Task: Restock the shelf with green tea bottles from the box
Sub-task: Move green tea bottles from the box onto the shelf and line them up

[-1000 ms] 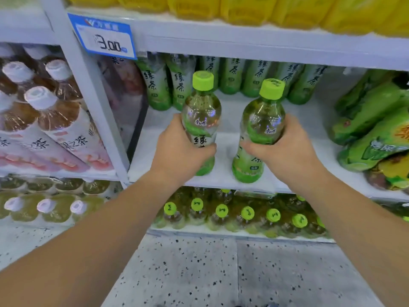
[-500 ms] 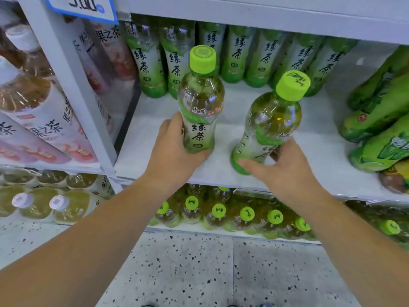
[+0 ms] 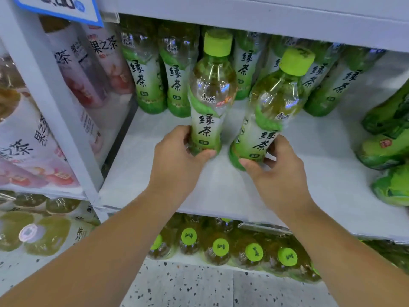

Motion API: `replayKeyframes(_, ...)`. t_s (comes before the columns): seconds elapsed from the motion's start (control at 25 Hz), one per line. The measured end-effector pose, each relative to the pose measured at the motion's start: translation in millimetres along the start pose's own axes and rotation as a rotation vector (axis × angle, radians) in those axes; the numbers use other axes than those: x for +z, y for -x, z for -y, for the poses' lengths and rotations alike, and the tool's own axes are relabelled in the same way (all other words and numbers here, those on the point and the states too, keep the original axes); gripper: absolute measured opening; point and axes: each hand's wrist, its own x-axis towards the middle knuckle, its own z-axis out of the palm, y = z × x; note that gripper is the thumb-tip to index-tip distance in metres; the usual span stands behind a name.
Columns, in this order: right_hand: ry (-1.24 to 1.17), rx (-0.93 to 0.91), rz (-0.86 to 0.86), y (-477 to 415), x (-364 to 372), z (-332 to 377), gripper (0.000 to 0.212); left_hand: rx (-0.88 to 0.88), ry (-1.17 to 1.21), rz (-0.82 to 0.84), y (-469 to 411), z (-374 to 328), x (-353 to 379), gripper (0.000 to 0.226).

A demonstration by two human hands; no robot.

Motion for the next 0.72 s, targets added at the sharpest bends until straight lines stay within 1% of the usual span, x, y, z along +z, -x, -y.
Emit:
replayKeyframes(0.08, -0.021, -0.012, -0.023, -27, 8, -4, 0.048, 0.002, -0.014, 0.008, -23, -2, 9, 0.038)
replayKeyframes(0.28, -0.034, -0.034, -0.039, -75, 19, -12, 0.043, 0.037, -0.074, -0.03, -55, -2, 25, 0.037)
replayKeyframes(0.48, -0.047, -0.051, -0.064, -98, 27, -15, 0.041, -0.019, -0.128, -0.101, -70, -5, 32, 0.043)
replayKeyframes(0.64, -0.097, -0.022, -0.083, -107, 35, -20, 0.045, -0.044, -0.399, -0.1, -73, -9, 36, 0.047)
replayKeyframes(0.72, -0.117, -0.007, -0.079, -108, 36, -22, 0.048, -0.034, -0.408, -0.108, -72, -7, 36, 0.048)
